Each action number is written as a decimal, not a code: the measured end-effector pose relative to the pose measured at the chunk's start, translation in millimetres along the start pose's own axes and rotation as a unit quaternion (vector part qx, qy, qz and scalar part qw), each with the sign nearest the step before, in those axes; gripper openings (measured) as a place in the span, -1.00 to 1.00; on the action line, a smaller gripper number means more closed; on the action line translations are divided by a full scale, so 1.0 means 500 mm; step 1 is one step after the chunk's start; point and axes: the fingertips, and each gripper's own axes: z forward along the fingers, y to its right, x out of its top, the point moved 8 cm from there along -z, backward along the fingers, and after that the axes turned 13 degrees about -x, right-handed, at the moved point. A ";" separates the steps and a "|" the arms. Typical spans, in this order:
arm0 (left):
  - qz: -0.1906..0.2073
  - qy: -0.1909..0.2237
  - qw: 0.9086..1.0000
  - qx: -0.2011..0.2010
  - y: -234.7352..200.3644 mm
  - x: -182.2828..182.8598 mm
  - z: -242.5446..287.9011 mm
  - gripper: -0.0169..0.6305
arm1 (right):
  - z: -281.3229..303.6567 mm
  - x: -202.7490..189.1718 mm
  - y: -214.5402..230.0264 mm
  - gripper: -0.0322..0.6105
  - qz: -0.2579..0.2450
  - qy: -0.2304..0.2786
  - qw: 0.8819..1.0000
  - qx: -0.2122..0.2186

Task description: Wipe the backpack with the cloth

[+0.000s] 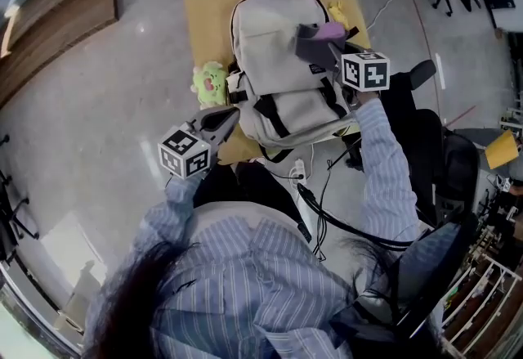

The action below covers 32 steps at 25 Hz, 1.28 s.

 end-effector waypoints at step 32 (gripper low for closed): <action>0.008 0.005 1.000 0.001 -0.006 0.014 -0.008 -0.93 | -0.180 0.051 -0.317 -0.77 -0.006 0.108 0.975 0.192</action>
